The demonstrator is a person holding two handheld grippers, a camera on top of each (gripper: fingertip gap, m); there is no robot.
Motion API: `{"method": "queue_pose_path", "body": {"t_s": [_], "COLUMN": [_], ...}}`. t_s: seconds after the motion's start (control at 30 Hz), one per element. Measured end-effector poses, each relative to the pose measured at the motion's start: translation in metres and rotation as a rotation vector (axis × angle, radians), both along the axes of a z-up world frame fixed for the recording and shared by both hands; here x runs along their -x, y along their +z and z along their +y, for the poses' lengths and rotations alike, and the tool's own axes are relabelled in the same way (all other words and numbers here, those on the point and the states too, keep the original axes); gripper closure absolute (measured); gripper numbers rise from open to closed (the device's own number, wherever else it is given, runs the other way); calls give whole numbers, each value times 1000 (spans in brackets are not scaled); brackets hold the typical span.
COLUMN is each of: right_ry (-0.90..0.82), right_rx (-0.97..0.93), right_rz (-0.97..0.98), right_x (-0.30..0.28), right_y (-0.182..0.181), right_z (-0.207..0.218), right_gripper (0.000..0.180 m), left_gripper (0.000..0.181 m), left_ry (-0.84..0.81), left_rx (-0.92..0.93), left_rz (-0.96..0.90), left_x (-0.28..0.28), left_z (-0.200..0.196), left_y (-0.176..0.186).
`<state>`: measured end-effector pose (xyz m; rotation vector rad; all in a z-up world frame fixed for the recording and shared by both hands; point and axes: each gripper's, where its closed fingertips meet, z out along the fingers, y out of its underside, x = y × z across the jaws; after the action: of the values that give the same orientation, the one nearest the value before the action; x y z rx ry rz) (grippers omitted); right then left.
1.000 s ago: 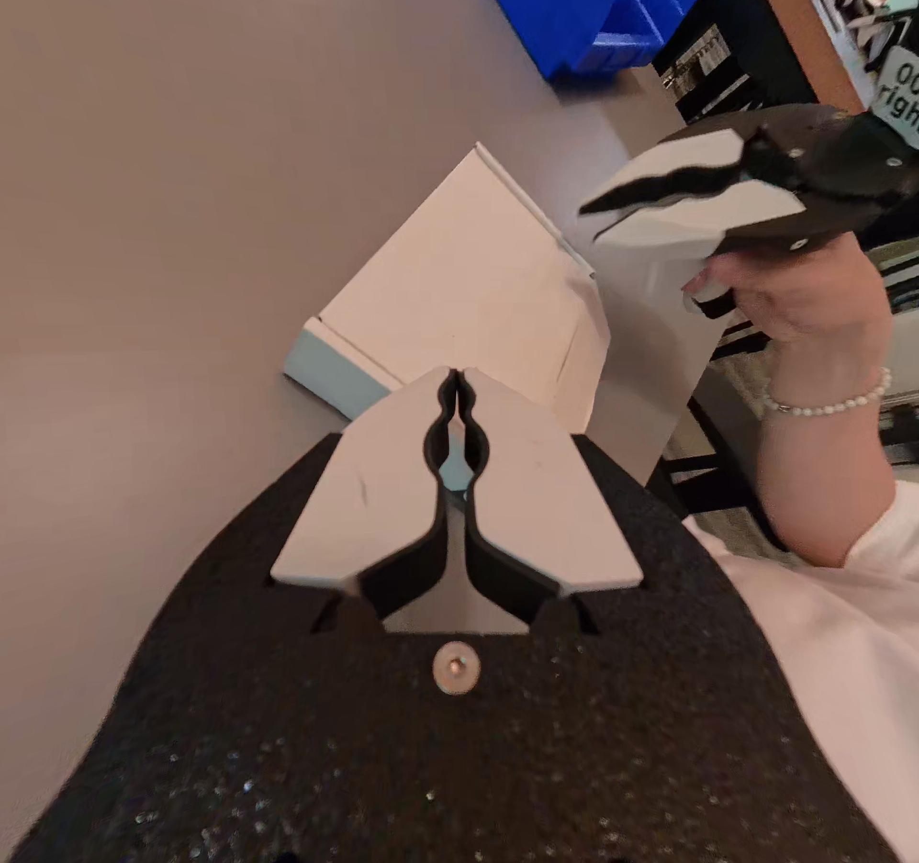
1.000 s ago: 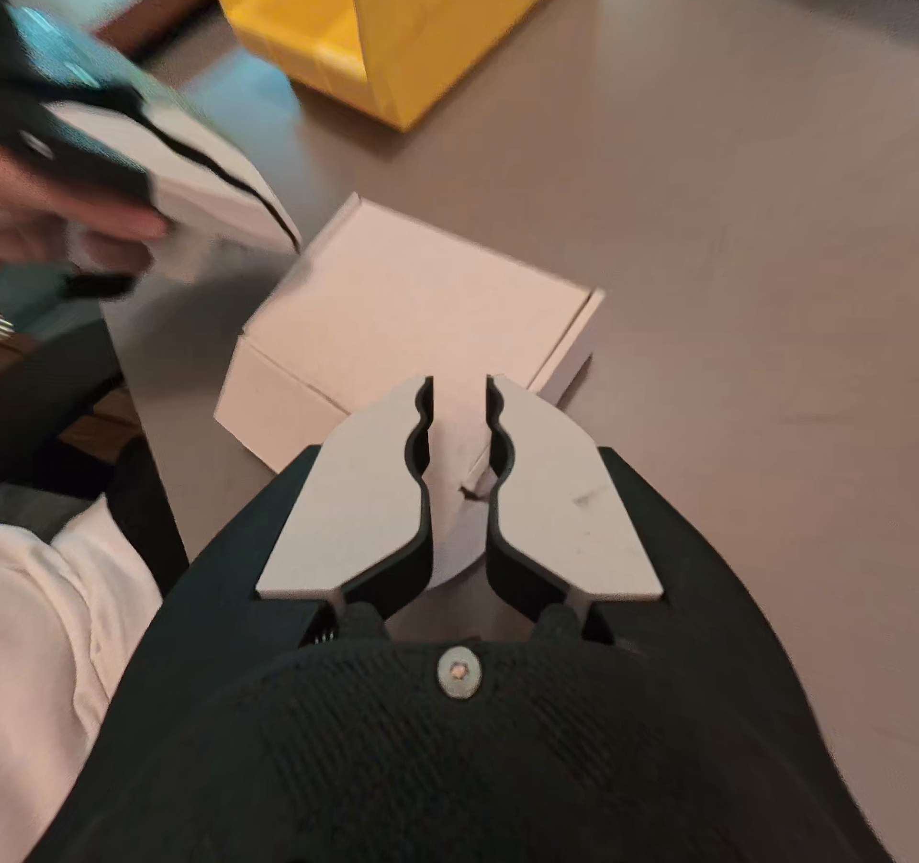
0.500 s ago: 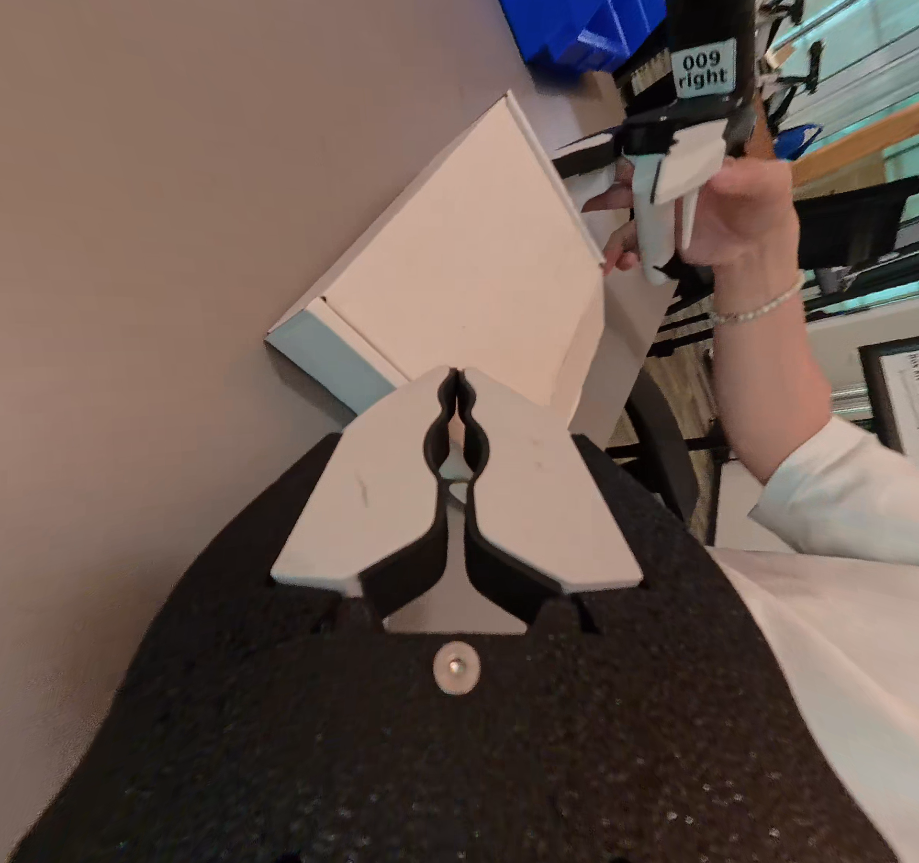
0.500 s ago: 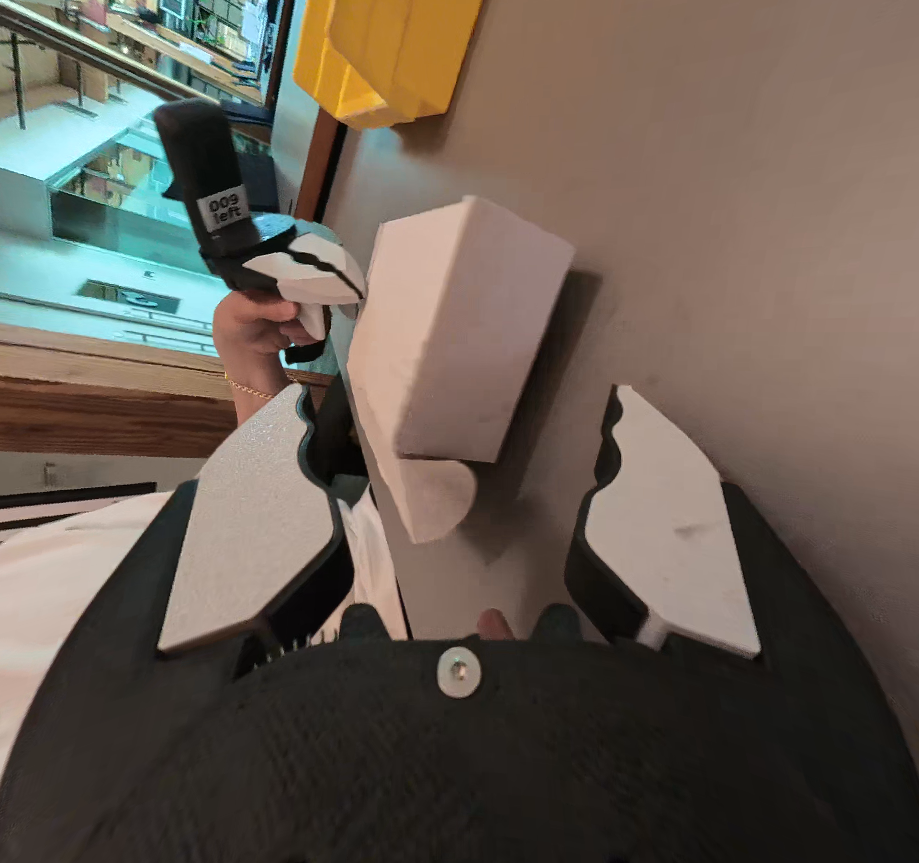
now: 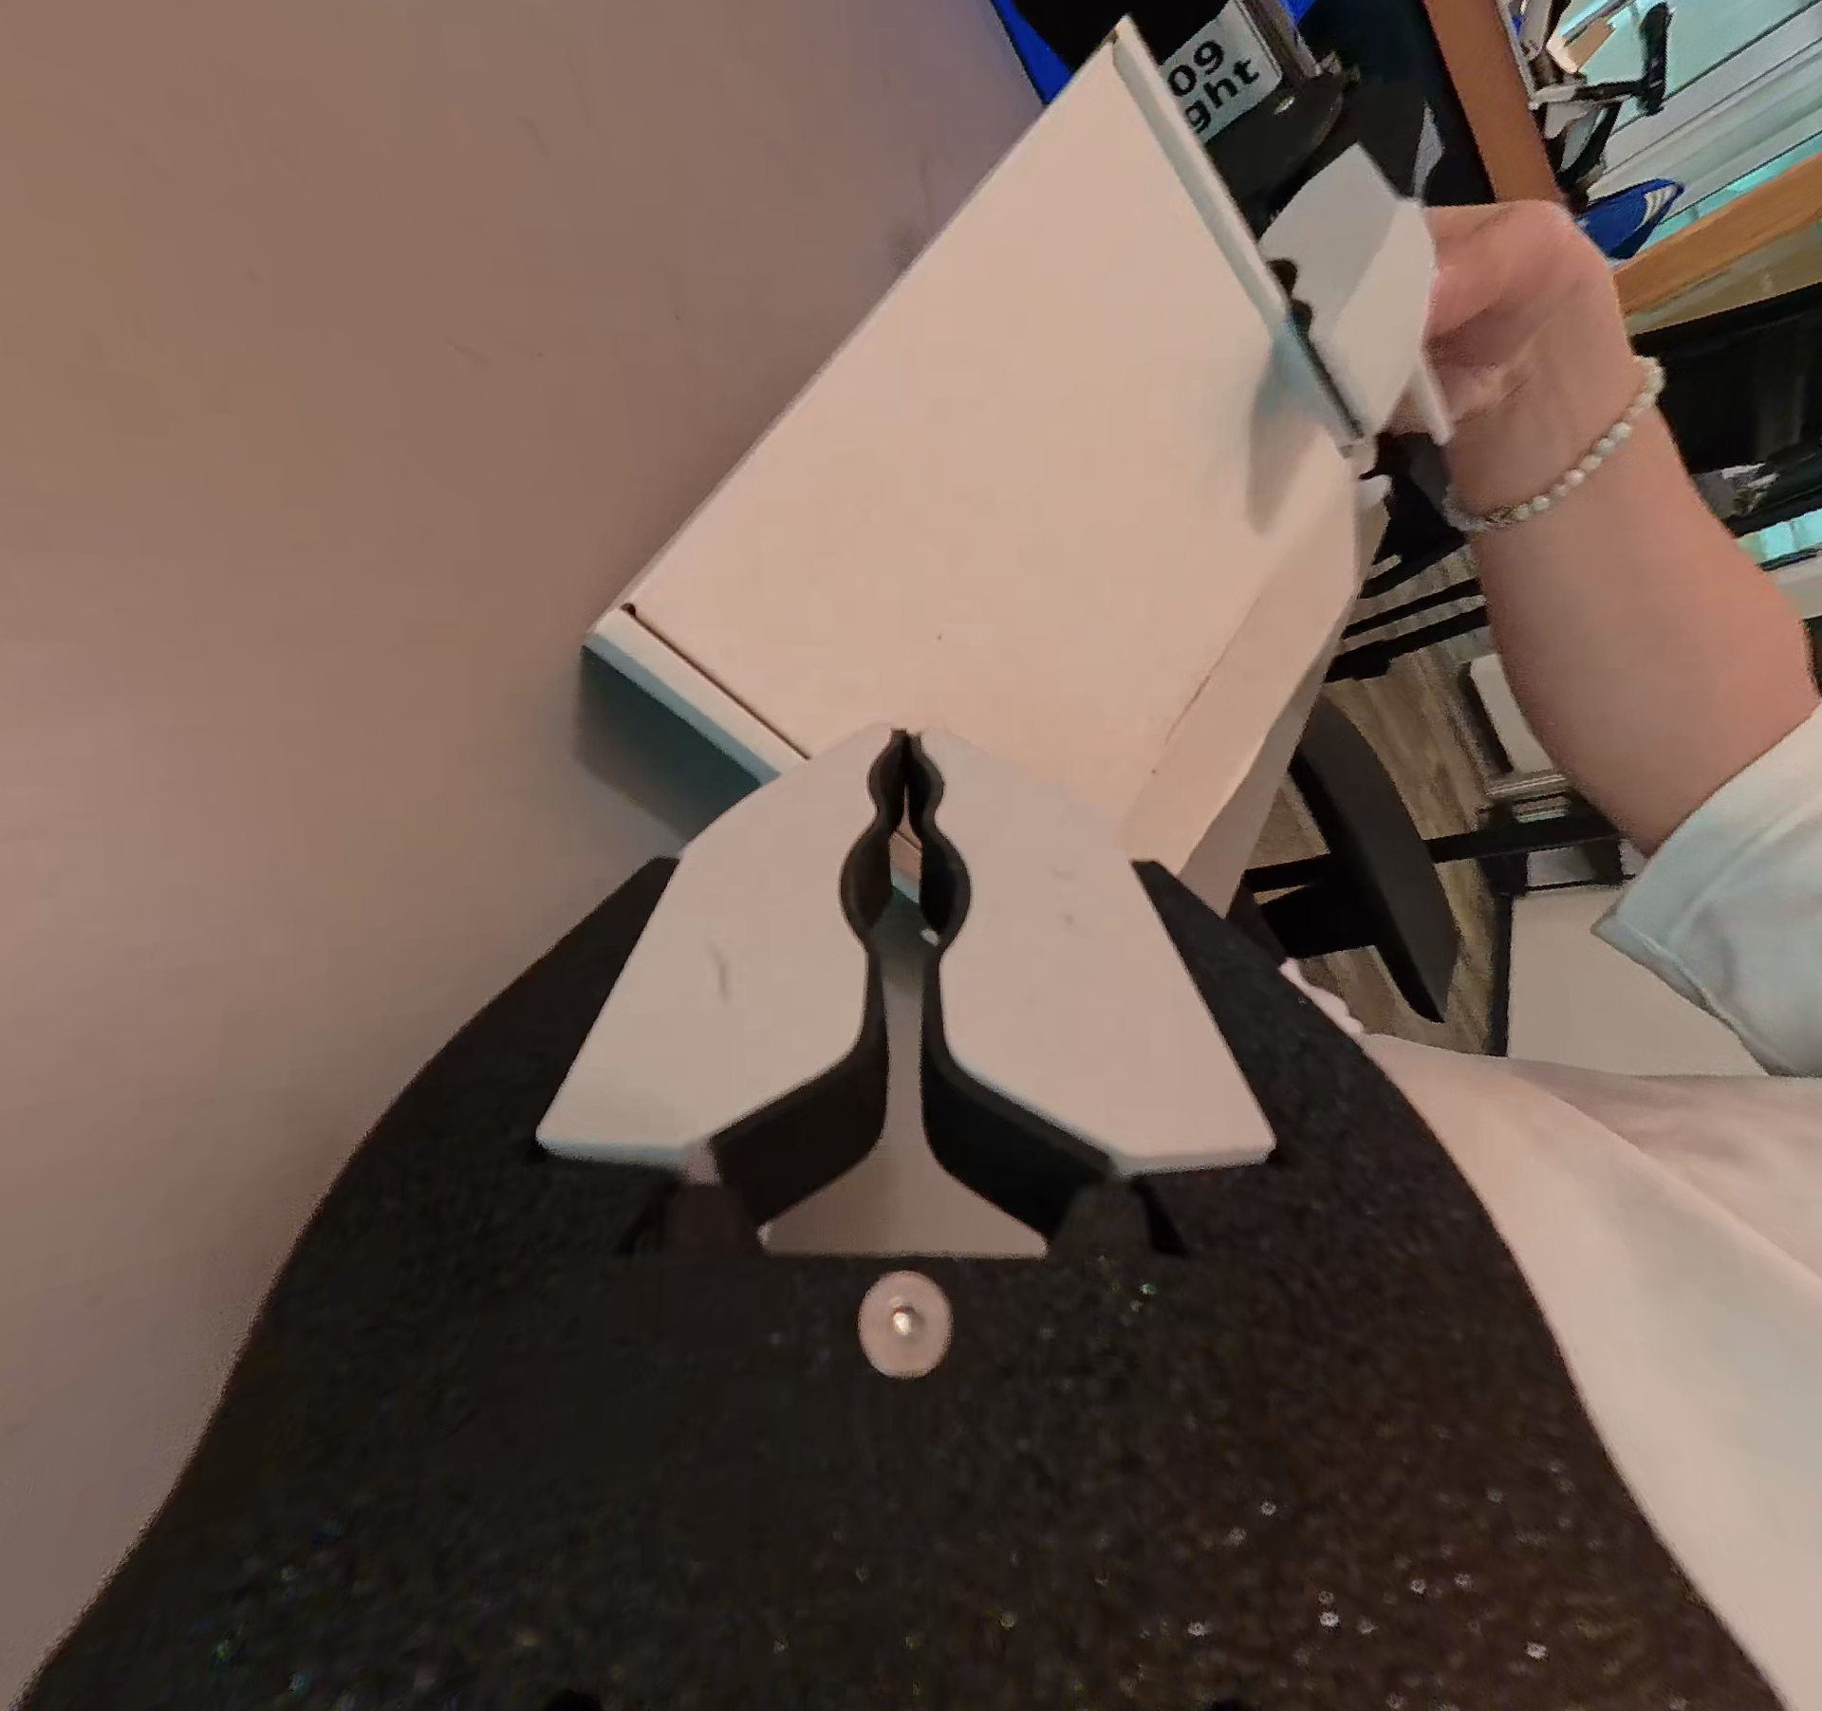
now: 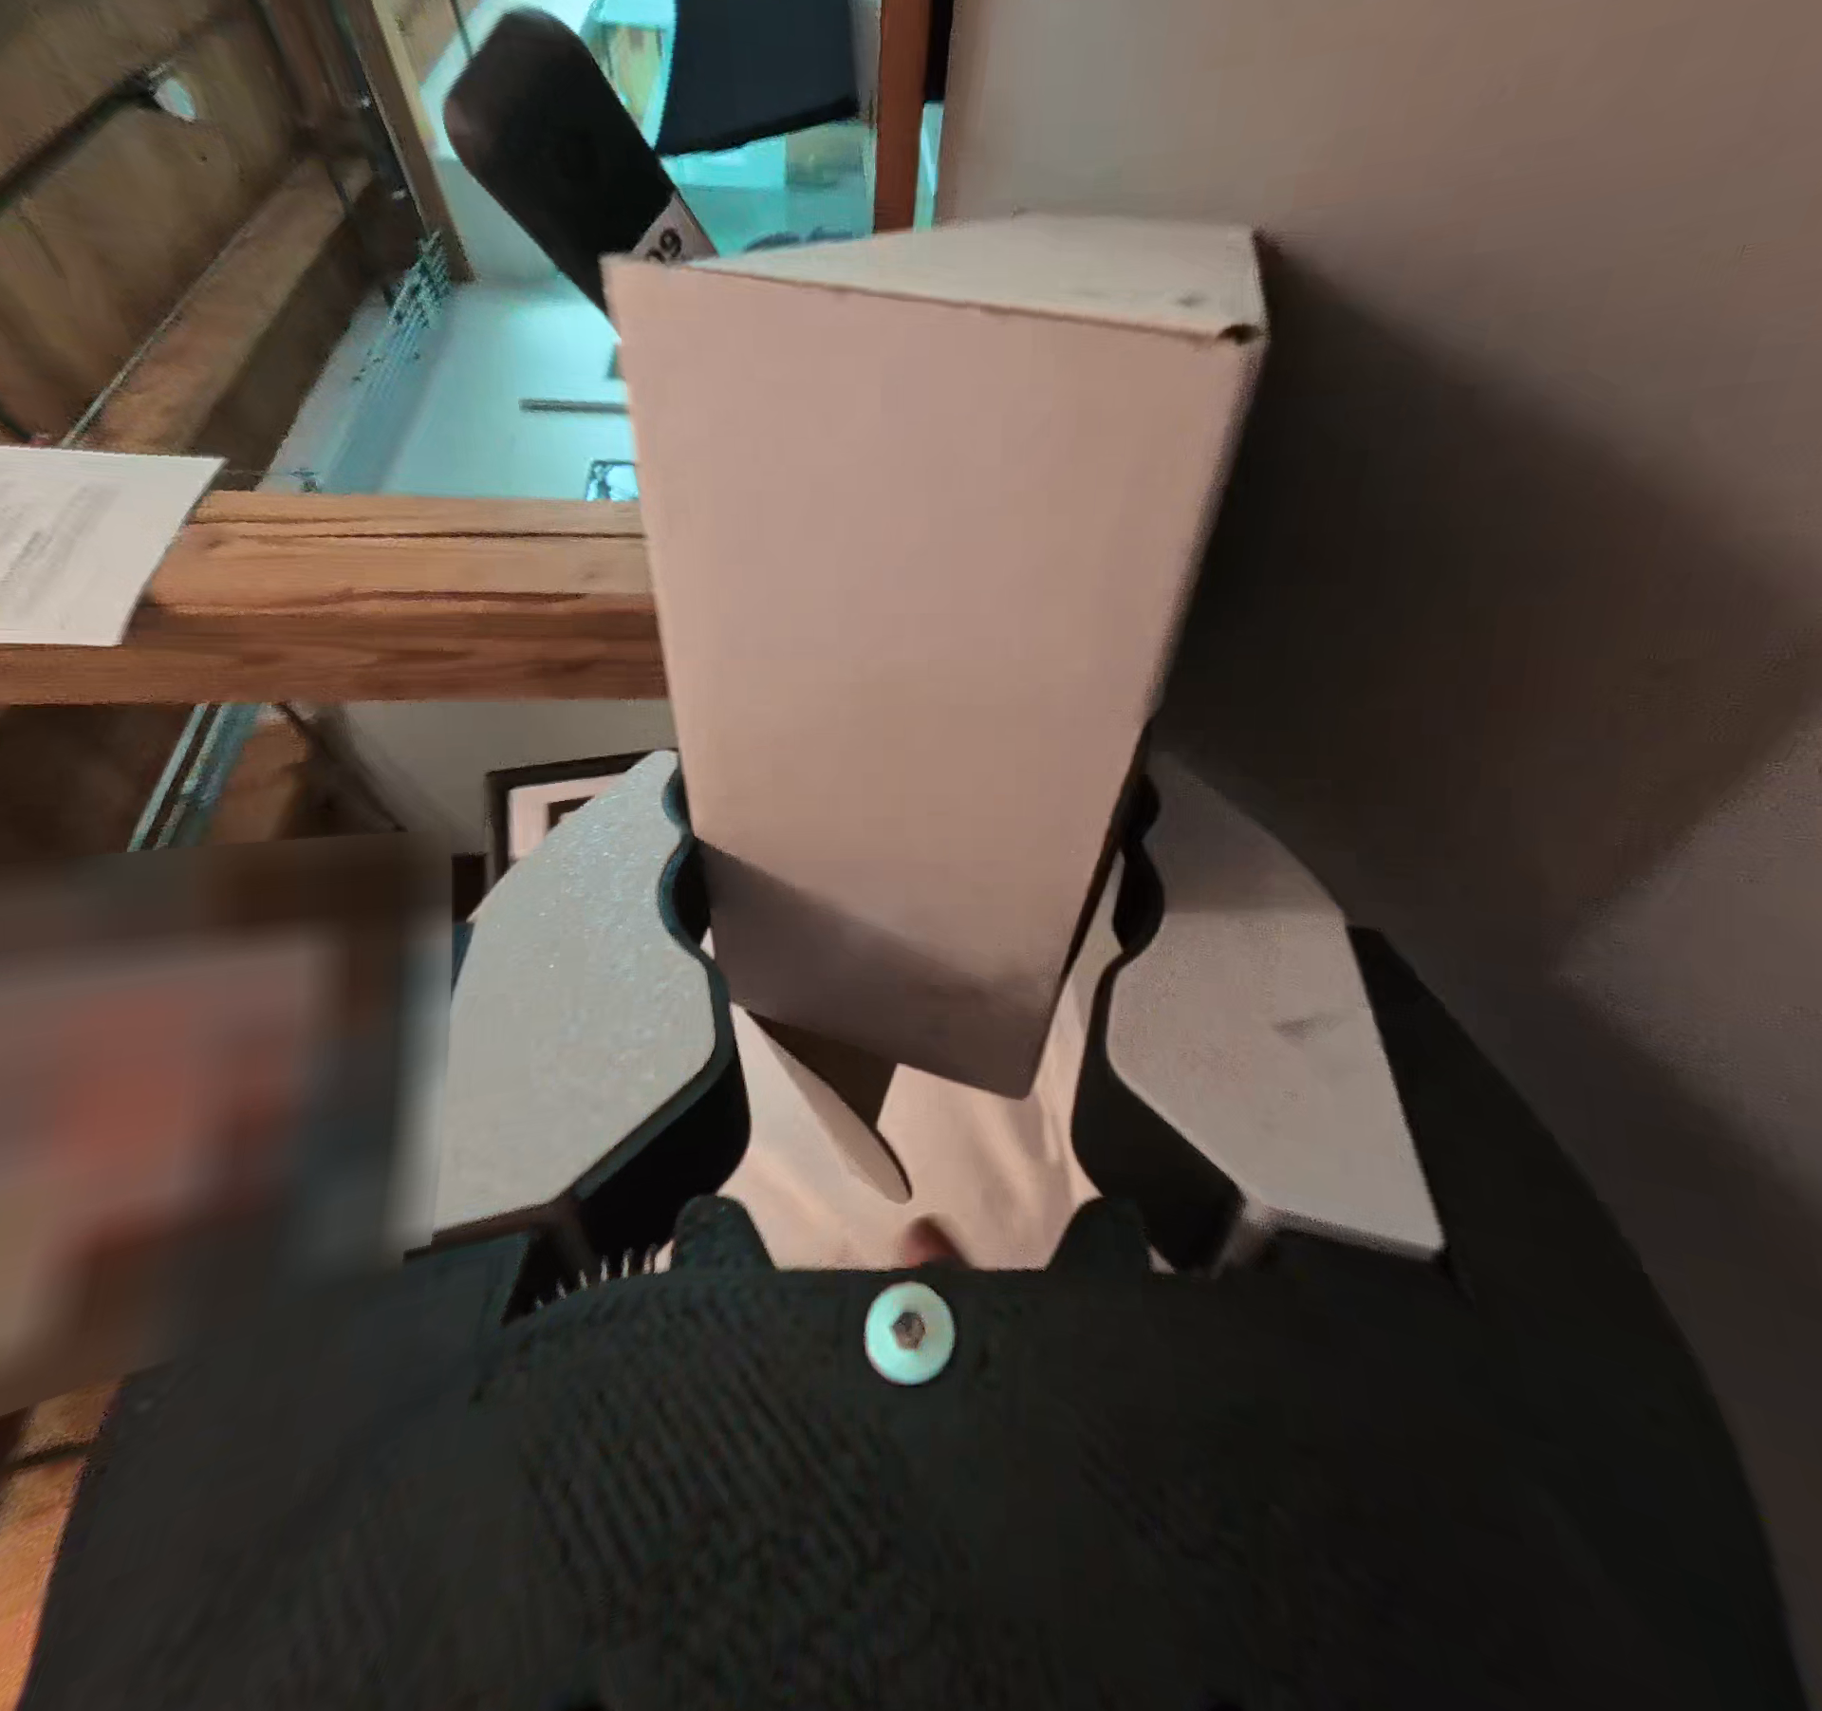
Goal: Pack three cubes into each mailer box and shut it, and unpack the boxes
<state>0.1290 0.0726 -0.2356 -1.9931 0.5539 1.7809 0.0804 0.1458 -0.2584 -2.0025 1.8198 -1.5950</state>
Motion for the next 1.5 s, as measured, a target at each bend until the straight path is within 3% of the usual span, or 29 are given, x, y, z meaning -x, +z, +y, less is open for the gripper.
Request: {"method": "queue_pose_path", "body": {"t_s": [0.13,0.2,0.3,0.4,0.53,0.67,0.83,0.87,0.97,1.03,1.1,1.2,1.27,1.33,1.5], "right_ry": [-6,-39,-111,-143,-92,7,81,86,18,-87,-173,-271,-342,-407,-388], "right_rx": [6,-32,-124,-160,-177,-181,-172,-171,-228,-312,-400,-552,-675,-732,-676], "right_rz": [-8,8,165,261,343,344,332,323,294,281,235,33,-114,-383,-924], "right_x": [1,-3,-18,-34,-34,-15,2,4,-7,-27,-48,-67,-70,-72,-65], "right_y": [2,10,39,53,64,66,66,65,66,74,82,90,99,90,46], "right_z": [4,3,-6,-24,-49,-61,-64,-64,-60,-57,-64,-81,-93,-92,-80], "right_gripper": [100,100,100,100,101,101,100,100,100,96,85,74,89,106,109], "left_gripper": [181,181,151,106,87,82,87,99,104,104,105,104,105,106,106], "left_ry": [-47,-101,-115,-121,-226,-367,-558,-555,-541,-481,-393,-294,-287,-285,-322], "left_rx": [-117,-221,-499,-865,-1384,-1778,-1867,-1877,-1870,-1719,-1458,-843,-503,-420,-376], "left_rz": [-87,-242,-661,-1006,-1132,-1345,-1521,-1540,-1495,-1427,-1331,-1069,-877,-796,-727], "left_x": [1,1,3,10,0,-10,-13,-14,-20,-21,-23,-26,-31,-38,-47], "left_z": [3,2,1,-10,-22,-56,-102,-104,-103,-101,-96,-87,-79,-68,-61], "left_y": [1,16,67,94,80,75,65,67,71,78,87,88,75,56,31]}}
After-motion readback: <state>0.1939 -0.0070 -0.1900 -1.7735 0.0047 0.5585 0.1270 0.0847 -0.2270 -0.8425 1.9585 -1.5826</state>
